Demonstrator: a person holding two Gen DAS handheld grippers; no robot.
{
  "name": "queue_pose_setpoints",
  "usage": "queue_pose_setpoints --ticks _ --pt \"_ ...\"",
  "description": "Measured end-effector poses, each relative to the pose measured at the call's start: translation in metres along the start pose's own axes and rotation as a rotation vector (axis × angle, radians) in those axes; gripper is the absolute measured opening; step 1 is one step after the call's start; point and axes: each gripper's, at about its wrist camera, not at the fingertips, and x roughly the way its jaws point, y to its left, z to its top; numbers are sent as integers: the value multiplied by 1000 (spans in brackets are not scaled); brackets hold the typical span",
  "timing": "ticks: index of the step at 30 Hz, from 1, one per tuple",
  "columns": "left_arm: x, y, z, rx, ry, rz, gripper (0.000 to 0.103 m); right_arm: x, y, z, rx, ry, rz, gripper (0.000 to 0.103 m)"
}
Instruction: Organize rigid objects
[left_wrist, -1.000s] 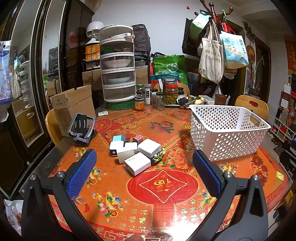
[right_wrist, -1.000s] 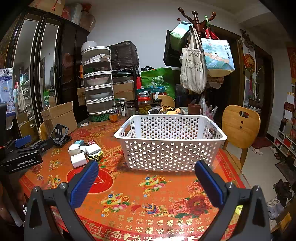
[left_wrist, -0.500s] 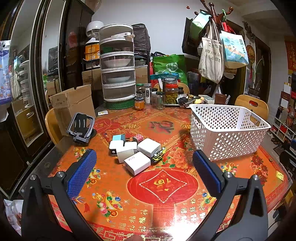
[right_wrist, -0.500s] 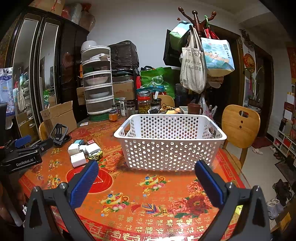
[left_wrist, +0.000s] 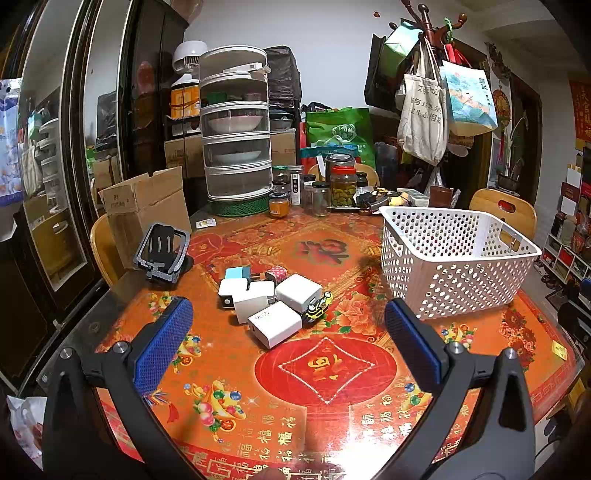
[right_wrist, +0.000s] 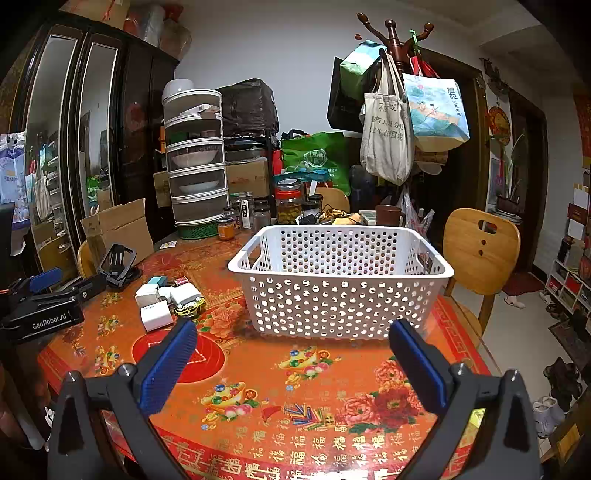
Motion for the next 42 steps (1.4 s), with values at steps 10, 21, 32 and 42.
queue_pose_setpoints --ticks 10,21,32,42 --pt "0 0 0 8 -9 6 102 0 0 1 0 2 0 103" --pt "17 8 -13 -3 -48 118 102 12 -12 -4 -2 8 -31 103" --pt "88 68 -11 -63 135 131 102 102 -159 70 115 176 -259 103" --pt "147 78 -29 18 272 182 102 213 -213 66 156 548 -254 91"
